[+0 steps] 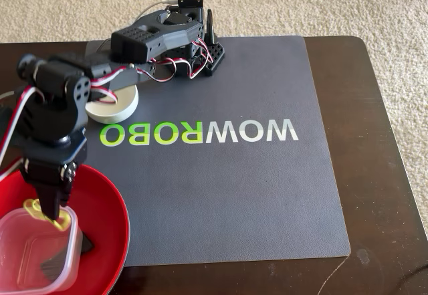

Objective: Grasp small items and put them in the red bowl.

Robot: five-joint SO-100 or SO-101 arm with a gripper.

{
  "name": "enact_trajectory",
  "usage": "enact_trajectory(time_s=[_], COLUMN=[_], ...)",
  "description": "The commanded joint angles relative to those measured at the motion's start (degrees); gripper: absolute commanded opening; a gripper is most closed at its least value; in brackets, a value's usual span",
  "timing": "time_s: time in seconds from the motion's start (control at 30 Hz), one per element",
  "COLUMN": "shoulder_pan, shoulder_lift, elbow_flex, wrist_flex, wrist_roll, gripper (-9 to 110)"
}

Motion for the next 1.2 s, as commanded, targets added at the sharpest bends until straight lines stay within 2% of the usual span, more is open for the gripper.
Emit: enact_trajectory(time_s=[0.0,0.07,0.13,0.33,0.37,0.47,0.57,0.7,0.87,1.0,1.17], shoulder_pan=[-1.9,-2.5,-3.0,-4.4,-4.1,0.3,8.9,20.0,27.2,27.0,19.4], shoulder_lift=[1.8,5.1,14.7,62.9,71.0,93.6,105.2,105.9,105.9,95.8,85.2], elbow_flex=[-2.3,-0.6,9.3,63.5,72.4,97.7,112.9,122.7,139.2,141.1,137.5], wrist_flex=[0.1,0.4,0.4,0.4,0.4,0.4,-0.3,-2.2,-20.7,-31.4,-38.6], wrist_roll=[0.8,0.9,0.9,7.6,11.2,24.4,34.1,40.9,47.6,45.9,37.0], gripper=[40,42,42,34,30,28,26,22,20,20,20])
